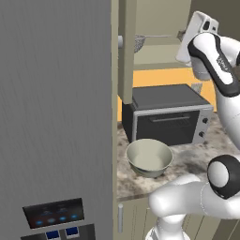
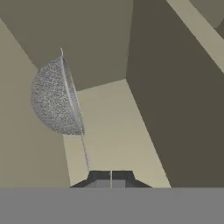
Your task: Open the cabinet and setup a tea strainer by placing it in the bowl upright.
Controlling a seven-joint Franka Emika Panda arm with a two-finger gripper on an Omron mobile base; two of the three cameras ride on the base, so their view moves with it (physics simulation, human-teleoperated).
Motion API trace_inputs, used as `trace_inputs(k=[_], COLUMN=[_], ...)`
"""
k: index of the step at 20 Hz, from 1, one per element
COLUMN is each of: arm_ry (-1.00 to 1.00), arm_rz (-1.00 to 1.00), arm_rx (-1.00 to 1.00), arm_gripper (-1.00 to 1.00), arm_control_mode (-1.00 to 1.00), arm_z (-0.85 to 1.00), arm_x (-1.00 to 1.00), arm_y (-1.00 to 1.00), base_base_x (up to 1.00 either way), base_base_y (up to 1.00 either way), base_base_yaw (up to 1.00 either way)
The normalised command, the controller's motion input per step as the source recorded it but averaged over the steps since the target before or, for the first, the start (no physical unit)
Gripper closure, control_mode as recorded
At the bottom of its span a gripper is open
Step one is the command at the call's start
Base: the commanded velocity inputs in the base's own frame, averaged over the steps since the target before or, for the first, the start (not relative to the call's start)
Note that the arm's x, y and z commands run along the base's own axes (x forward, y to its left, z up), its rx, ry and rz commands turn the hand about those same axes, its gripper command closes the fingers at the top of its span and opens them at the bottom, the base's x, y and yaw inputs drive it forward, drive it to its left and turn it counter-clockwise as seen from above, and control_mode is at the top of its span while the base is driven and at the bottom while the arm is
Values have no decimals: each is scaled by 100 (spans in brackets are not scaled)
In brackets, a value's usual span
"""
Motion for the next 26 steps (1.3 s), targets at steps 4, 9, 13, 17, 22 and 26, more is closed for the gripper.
trace_inputs(k=[4, 9, 13, 17, 22, 26], arm_ry=[-2, 2, 17, 11, 2, 3], arm_rz=[3, 0, 0, 0, 0, 0], arm_rx=[-22, -33, -33, -19, -15, -20], arm_gripper=[100, 100, -100, -100, -100, -100], arm_control_mode=[-100, -100, -100, -100, -100, -100], arm_z=[33, 3, 0, 0, -14, -43], arm_x=[1, 1, 7, 8, 2, 4], arm_y=[35, 34, 11, 2, 0, 6], base_base_x=[0, 0, 0, 0, 0, 0], base_base_y=[0, 0, 0, 0, 0, 0], base_base_yaw=[0, 0, 0, 0, 0, 0])
